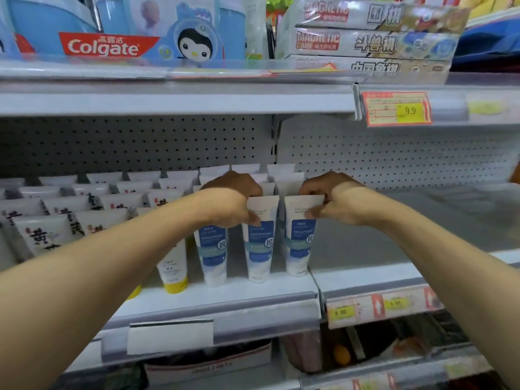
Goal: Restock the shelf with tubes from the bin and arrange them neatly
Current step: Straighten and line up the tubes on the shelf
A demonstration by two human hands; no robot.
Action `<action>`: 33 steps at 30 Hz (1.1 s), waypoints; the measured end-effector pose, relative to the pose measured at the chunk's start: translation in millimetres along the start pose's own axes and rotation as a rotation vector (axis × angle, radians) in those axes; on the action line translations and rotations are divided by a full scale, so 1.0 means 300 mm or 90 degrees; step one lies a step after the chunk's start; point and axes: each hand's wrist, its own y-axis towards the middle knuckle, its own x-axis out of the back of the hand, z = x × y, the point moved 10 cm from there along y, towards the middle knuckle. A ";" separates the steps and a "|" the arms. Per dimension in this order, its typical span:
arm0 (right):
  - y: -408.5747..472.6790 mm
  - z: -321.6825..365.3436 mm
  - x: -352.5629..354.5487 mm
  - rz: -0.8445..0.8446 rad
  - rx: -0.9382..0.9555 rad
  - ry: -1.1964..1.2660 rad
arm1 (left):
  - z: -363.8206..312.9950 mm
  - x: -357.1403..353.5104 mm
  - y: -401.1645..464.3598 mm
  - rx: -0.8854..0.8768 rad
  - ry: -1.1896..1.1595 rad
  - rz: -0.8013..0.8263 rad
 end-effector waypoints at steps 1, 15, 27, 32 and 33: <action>-0.003 0.002 0.001 0.002 0.005 -0.004 | -0.001 0.000 0.001 0.004 -0.002 -0.001; -0.018 -0.013 0.009 -0.018 0.012 0.024 | -0.004 0.003 -0.009 0.007 -0.021 -0.008; -0.029 -0.007 0.007 -0.021 0.003 0.003 | -0.007 0.000 -0.002 -0.004 -0.015 -0.004; -0.033 -0.008 0.009 -0.019 -0.003 0.037 | -0.006 -0.003 -0.004 -0.007 -0.017 0.002; -0.033 -0.006 0.016 -0.025 -0.001 0.055 | -0.004 -0.005 -0.003 -0.006 -0.020 0.004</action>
